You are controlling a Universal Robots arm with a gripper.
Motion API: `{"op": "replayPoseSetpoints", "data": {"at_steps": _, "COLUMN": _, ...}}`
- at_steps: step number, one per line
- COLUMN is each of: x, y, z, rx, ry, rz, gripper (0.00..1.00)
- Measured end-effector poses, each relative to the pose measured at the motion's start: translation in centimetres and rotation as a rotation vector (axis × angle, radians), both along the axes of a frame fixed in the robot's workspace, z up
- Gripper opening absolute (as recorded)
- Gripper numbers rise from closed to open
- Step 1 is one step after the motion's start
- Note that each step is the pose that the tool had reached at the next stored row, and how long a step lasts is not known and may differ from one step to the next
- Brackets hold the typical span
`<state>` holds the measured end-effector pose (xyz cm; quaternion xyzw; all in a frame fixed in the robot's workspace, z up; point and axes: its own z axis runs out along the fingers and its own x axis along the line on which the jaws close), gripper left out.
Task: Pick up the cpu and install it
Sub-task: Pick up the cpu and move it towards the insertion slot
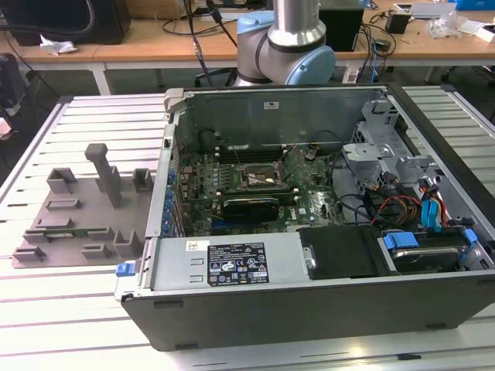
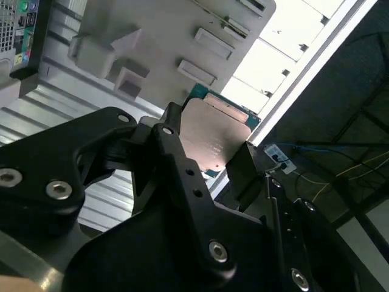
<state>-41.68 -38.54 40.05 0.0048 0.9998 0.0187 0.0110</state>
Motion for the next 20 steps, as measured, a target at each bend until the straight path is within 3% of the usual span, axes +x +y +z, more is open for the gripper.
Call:
{"op": "replayPoseSetpoints", "data": {"at_steps": 1, "x": 0.8, "y": 0.02, "z": 0.76, "rx": 0.0000, "ry": -0.0001, "rz": 0.000, "gripper": 0.55}}
{"op": "replayPoseSetpoints", "data": {"at_steps": 2, "x": 2.7, "y": 0.02, "z": 0.76, "rx": 0.0000, "ry": 0.0000, "rz": 0.000, "gripper": 0.55}}
{"op": "replayPoseSetpoints", "data": {"at_steps": 12, "x": 6.5, "y": 0.02, "z": 0.76, "rx": 0.0000, "ry": 0.0000, "rz": 0.000, "gripper": 0.55}}
{"op": "replayPoseSetpoints", "data": {"at_steps": 20, "x": 11.6, "y": 0.02, "z": 0.76, "rx": 0.0000, "ry": 0.0001, "rz": 0.000, "gripper": 0.55}}
